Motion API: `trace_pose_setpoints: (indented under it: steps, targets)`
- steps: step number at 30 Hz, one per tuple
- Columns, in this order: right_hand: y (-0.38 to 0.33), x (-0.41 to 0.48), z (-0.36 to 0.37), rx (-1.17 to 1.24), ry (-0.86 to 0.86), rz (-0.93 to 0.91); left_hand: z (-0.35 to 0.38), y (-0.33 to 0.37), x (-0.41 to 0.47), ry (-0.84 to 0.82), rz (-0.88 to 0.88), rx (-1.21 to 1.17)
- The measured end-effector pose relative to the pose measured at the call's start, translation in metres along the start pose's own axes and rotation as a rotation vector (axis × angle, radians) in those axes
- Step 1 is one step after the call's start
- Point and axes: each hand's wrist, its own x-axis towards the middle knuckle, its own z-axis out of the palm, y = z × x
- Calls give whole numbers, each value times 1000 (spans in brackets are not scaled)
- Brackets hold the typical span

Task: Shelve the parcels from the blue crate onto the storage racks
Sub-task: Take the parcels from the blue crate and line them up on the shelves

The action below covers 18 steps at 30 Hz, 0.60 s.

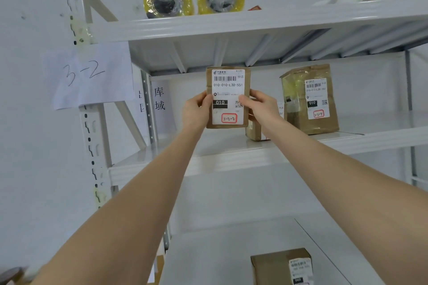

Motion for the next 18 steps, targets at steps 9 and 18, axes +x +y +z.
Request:
trace_pose_setpoints:
  steps: [9, 18]
  targets:
    - [35, 20, 4, -135, -62, 63, 5, -24, 8, -153, -169, 32]
    - [68, 24, -1, -382, -47, 21, 24, -57, 6, -207, -290, 77]
